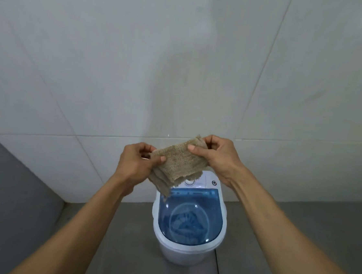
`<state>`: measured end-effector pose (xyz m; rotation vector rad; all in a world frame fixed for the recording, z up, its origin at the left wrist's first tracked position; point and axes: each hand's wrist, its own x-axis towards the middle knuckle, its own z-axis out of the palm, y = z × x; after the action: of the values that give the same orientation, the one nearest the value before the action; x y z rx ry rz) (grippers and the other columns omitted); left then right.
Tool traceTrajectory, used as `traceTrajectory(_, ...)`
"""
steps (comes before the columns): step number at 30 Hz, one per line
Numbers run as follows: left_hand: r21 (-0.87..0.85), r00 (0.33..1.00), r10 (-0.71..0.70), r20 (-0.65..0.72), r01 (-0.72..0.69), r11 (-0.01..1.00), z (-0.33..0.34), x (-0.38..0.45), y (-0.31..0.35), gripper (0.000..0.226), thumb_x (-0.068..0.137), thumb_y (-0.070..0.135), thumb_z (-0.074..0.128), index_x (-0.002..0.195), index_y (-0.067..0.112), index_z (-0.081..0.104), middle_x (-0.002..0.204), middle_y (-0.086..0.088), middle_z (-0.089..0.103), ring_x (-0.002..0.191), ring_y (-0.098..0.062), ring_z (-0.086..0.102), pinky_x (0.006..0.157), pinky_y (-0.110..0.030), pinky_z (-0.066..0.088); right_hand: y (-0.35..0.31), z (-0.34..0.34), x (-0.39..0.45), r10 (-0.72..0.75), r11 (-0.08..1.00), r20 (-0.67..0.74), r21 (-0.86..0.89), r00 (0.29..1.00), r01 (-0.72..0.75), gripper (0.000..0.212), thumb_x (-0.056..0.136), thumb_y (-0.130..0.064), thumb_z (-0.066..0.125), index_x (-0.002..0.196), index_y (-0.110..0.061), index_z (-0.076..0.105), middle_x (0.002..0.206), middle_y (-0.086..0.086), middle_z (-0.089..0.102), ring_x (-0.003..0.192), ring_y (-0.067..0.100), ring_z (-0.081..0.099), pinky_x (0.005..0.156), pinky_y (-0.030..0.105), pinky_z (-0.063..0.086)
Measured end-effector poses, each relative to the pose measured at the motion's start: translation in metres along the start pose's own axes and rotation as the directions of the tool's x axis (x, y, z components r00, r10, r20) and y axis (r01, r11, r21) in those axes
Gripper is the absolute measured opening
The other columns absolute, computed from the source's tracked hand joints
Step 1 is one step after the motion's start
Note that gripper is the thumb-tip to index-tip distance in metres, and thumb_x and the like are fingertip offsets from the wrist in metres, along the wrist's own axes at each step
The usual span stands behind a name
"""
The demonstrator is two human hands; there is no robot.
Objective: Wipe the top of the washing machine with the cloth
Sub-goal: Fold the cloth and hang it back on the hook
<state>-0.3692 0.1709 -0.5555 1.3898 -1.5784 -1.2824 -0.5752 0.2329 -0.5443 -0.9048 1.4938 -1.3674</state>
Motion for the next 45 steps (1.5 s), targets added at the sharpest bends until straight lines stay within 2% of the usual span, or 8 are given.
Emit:
traceTrajectory(5, -0.091, 1.0, 0.015, 0.009, -0.014, 0.996, -0.039, -0.019, 0.12, 0.014, 0.082, -0.002, 0.071, 0.093, 0.007, 0.071, 0.088, -0.011, 0.073, 0.077, -0.015, 0.069, 0.063, -0.018, 0.054, -0.121, -0.003, -0.02, 0.059, 0.996, 0.124, 0.066, 0.99, -0.068, 0.019, 0.077, -0.025, 0.081, 0.079, -0.011, 0.07, 0.085, 0.009, 0.069, 0.079, 0.022, 0.066, 0.073, 0.04, 0.059)
traceTrajectory(11, -0.021, 0.992, 0.12, -0.049, -0.121, 0.992, -0.099, -0.045, 0.274, 0.029, 0.086, -0.013, 0.057, 0.102, 0.009, 0.068, 0.093, -0.009, 0.07, 0.084, -0.013, 0.064, 0.066, -0.013, 0.052, -0.277, 0.004, -0.04, 0.036, 0.999, 0.196, 0.033, 0.98, -0.043, 0.034, 0.078, 0.003, 0.078, 0.104, -0.01, 0.061, 0.092, 0.01, 0.07, 0.082, 0.023, 0.07, 0.073, 0.041, 0.056)
traceTrajectory(13, 0.058, 0.986, 0.157, -0.061, -0.153, 0.986, -0.12, -0.054, 0.317, 0.03, 0.086, -0.01, 0.058, 0.105, 0.011, 0.068, 0.093, -0.006, 0.068, 0.084, -0.014, 0.062, 0.066, -0.014, 0.05, -0.325, 0.007, -0.047, 0.007, 0.999, 0.258, -0.044, 0.966, 0.005, 0.044, 0.078, 0.008, 0.075, 0.115, -0.012, 0.064, 0.098, 0.014, 0.064, 0.088, 0.025, 0.068, 0.081, 0.043, 0.058)
traceTrajectory(19, 0.269, 0.953, 0.267, -0.14, -0.223, 0.937, -0.176, -0.083, 0.405, 0.015, 0.086, 0.011, 0.064, 0.089, 0.024, 0.07, 0.09, -0.001, 0.068, 0.082, -0.019, 0.066, 0.072, -0.038, 0.058, -0.436, 0.029, -0.063, -0.141, 0.947, 0.333, -0.228, 0.932, 0.225, 0.021, 0.073, 0.008, 0.078, 0.087, -0.006, 0.073, 0.092, 0.015, 0.067, 0.087, 0.023, 0.065, 0.087, 0.043, 0.057)
traceTrajectory(24, 0.284, 0.894, 0.379, -0.24, -0.309, 0.908, -0.221, -0.096, 0.441, 0.023, 0.089, 0.008, 0.059, 0.098, 0.027, 0.066, 0.098, 0.002, 0.065, 0.082, -0.02, 0.066, 0.061, -0.029, 0.052, -0.487, 0.074, -0.072, -0.22, 0.908, 0.341, -0.271, 0.914, 0.32, 0.021, 0.076, 0.008, 0.061, 0.082, -0.012, 0.062, 0.076, 0.007, 0.057, 0.065, 0.019, 0.053, 0.06, 0.036, 0.046)
traceTrajectory(29, 0.316, 0.807, 0.486, -0.336, -0.39, 0.865, -0.278, -0.085, 0.466, 0.022, 0.09, 0.011, 0.058, 0.108, 0.024, 0.06, 0.099, 0.005, 0.064, 0.084, -0.011, 0.064, 0.071, -0.031, 0.058, -0.52, 0.142, -0.072, -0.364, 0.815, 0.362, -0.322, 0.858, 0.481, 0.016, 0.081, -0.027, 0.073, 0.092, -0.026, 0.062, 0.075, 0.001, 0.066, 0.068, 0.017, 0.061, 0.058, 0.031, 0.051)
traceTrajectory(37, 0.544, 0.732, 0.63, -0.26, -0.428, 0.722, -0.397, -0.042, 0.451, 0.024, 0.085, 0.0, 0.053, 0.081, 0.023, 0.06, 0.087, 0.003, 0.061, 0.078, -0.012, 0.059, 0.066, -0.024, 0.047, -0.551, 0.263, -0.044, -0.55, 0.54, 0.405, -0.495, 0.73, 0.681, 0.022, 0.083, -0.005, 0.061, 0.088, -0.026, 0.063, 0.086, -0.007, 0.061, 0.054, 0.007, 0.049, 0.052, 0.015, 0.044)
traceTrajectory(45, 0.709, 0.72, 0.677, -0.155, -0.396, 0.584, -0.495, 0.016, 0.407, 0.027, 0.092, 0.01, 0.051, 0.097, 0.025, 0.073, 0.103, 0.01, 0.058, 0.086, -0.017, 0.058, 0.064, -0.033, 0.05, -0.54, 0.378, -0.013, -0.55, 0.295, 0.434, -0.699, 0.713, 0.652, 0.03, 0.091, -0.017, 0.053, 0.105, -0.037, 0.068, 0.104, -0.013, 0.055, 0.088, 0.009, 0.055, 0.076, 0.029, 0.048)
